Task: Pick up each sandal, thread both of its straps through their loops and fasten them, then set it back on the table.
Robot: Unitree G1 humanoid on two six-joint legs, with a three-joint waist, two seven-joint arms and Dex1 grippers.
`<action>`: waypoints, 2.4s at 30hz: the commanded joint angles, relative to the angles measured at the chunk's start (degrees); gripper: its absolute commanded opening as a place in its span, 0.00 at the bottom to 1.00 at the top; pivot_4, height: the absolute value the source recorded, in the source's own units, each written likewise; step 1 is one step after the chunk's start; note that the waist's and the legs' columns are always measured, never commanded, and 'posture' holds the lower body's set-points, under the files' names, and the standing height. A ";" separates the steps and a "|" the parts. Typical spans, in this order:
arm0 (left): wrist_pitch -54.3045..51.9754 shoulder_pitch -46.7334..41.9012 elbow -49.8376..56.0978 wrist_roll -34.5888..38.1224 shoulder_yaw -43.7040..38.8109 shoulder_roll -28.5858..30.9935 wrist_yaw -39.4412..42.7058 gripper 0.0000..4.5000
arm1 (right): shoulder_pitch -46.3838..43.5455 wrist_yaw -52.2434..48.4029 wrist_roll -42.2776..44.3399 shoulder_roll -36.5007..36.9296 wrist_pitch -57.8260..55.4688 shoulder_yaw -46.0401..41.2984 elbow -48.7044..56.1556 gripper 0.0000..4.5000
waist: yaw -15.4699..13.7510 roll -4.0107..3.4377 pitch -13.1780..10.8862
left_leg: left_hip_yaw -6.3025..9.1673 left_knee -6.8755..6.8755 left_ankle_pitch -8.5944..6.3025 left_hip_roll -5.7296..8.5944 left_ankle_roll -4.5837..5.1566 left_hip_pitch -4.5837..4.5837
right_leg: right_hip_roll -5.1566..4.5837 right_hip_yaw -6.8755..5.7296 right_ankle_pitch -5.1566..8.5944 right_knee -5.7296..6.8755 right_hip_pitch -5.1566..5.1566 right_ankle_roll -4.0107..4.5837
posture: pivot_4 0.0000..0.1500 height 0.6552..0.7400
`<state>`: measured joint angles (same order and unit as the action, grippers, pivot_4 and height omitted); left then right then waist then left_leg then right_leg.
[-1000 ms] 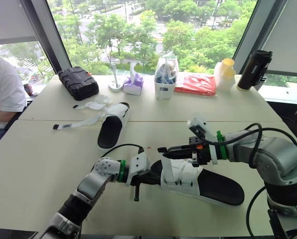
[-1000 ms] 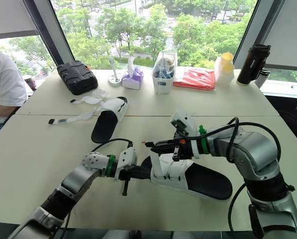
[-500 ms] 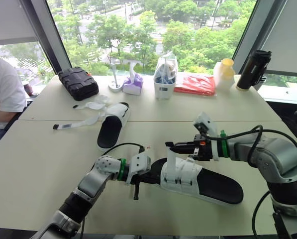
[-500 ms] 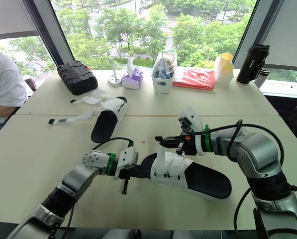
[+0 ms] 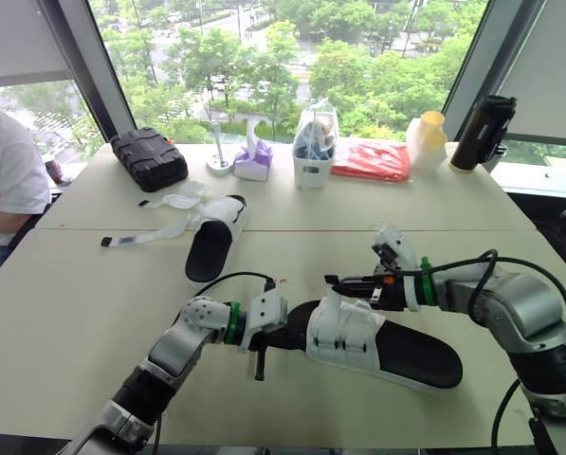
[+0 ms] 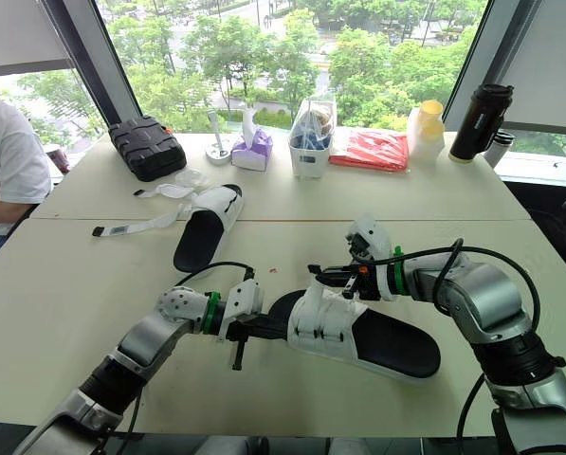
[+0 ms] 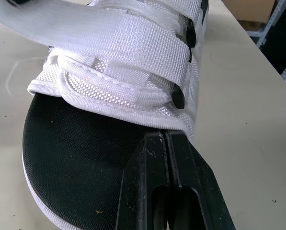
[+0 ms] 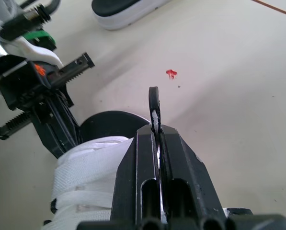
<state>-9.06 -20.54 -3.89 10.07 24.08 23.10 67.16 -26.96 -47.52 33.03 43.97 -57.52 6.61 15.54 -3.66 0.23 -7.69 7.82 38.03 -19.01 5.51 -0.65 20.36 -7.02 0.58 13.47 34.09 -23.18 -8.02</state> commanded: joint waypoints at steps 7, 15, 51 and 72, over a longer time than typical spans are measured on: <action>-1.49 3.81 -5.17 -5.92 6.76 1.19 0.62 0.00 | 1.25 2.30 -7.21 6.14 4.46 0.60 -2.00 0.02 | -0.06 0.00 0.00 | 0.01 0.01 0.00 0.00 0.00 -0.02 | 0.00 0.00 0.00 -0.01 0.01 0.00 | 1.00 1.00; -1.60 3.65 -5.14 -5.94 6.74 0.71 -0.09 0.00 | -2.56 3.49 -12.83 7.22 4.94 8.23 -3.05 0.14 | -0.07 0.03 0.02 | 0.02 0.01 0.00 0.00 0.00 -0.09 | 0.00 -0.01 0.01 -0.04 0.03 -0.01 | 1.00 1.00; -2.42 11.50 13.39 9.08 -11.84 8.47 -1.31 0.00 | 23.83 -5.06 -27.56 14.15 56.48 -14.73 2.81 0.44 | 3.20 -0.52 -1.56 | -0.19 -0.10 0.11 -0.33 -0.20 0.09 | 0.26 0.17 0.04 0.17 -0.23 -0.06 | 1.00 1.00; -5.05 11.17 21.77 16.49 -25.91 15.79 -5.31 0.00 | 30.65 -8.01 -32.23 13.13 77.99 -13.81 9.98 0.99 | 2.96 -0.42 -2.70 | -0.21 -0.08 0.27 -0.27 -0.50 0.23 | 0.23 0.20 0.03 0.13 -0.28 -0.02 | 1.00 1.00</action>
<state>-14.70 -8.79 17.49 26.12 -0.64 38.46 62.16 4.36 -56.92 2.53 57.94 17.00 -7.65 23.99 -0.70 -0.20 -10.39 7.61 37.95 -18.73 5.25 -1.15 20.58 -6.79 0.78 13.49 34.22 -23.46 -8.03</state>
